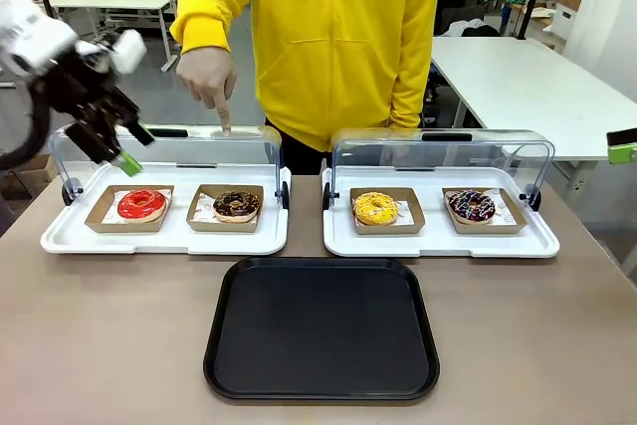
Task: Move the second donut from the left to the tray.
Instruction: Pick up the Paper togo box containing the Donut indicated by the person and place it on the Handle tray.
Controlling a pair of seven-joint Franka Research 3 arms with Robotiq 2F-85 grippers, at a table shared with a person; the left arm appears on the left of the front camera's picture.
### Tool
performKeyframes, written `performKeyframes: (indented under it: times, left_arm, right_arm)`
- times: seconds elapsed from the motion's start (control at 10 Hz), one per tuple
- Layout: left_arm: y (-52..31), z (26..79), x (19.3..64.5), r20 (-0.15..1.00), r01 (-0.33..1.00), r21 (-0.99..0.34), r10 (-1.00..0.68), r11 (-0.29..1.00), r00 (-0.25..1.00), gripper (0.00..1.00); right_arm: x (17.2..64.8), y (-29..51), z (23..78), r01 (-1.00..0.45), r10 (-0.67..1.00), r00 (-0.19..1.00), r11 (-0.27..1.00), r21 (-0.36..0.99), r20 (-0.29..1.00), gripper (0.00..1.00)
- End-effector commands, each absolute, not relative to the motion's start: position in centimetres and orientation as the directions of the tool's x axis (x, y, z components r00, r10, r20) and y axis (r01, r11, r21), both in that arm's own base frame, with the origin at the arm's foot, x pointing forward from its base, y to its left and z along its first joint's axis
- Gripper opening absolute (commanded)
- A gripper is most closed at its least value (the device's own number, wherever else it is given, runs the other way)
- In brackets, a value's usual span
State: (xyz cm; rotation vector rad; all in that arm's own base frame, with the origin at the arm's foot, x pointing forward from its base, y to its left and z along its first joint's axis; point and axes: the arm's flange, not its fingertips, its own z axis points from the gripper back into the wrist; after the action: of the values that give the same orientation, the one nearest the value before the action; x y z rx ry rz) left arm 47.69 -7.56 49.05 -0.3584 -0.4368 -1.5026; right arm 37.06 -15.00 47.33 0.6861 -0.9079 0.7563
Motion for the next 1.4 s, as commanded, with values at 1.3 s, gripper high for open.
performKeyframes:
  times: [1.3]
  left_arm:
    - [-14.5,38.3,49.8,0.228,0.995,0.095,-0.973,0.043,0.021,1.00]
  right_arm:
    - [37.5,-15.1,47.4,-0.818,0.263,0.367,0.548,0.175,0.892,1.00]
